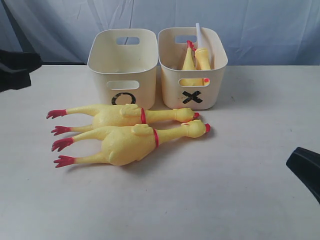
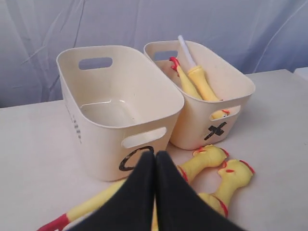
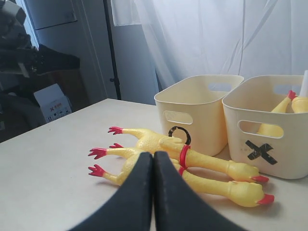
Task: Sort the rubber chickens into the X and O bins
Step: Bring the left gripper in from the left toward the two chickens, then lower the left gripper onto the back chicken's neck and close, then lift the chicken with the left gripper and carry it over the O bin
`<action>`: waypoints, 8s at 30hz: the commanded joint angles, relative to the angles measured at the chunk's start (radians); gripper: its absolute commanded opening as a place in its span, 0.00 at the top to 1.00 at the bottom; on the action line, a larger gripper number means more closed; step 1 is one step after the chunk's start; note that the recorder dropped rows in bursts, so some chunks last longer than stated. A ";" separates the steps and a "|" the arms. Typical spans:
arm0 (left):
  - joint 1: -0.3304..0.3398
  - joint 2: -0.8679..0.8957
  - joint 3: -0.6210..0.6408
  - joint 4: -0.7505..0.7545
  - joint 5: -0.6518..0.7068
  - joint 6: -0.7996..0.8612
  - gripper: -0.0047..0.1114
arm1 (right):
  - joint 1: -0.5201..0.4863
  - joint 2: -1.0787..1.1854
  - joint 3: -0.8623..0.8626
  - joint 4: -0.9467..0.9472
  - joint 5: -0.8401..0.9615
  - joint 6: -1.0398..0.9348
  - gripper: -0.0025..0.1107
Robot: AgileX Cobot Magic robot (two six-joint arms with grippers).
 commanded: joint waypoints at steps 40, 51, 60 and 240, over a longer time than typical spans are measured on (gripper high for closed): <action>-0.699 0.438 -0.237 -1.291 0.594 1.375 0.96 | -0.004 -0.006 0.001 0.000 -0.004 -0.001 0.99; -0.699 0.493 -0.311 -1.413 0.924 1.593 0.96 | -0.004 -0.006 0.001 0.000 -0.002 -0.001 0.99; -0.674 0.512 -0.380 -1.973 0.974 2.078 0.96 | -0.004 -0.006 0.001 0.000 0.000 -0.001 0.99; -0.634 0.761 -0.974 -1.714 0.291 2.126 0.96 | -0.004 -0.006 0.001 0.000 -0.002 -0.001 0.99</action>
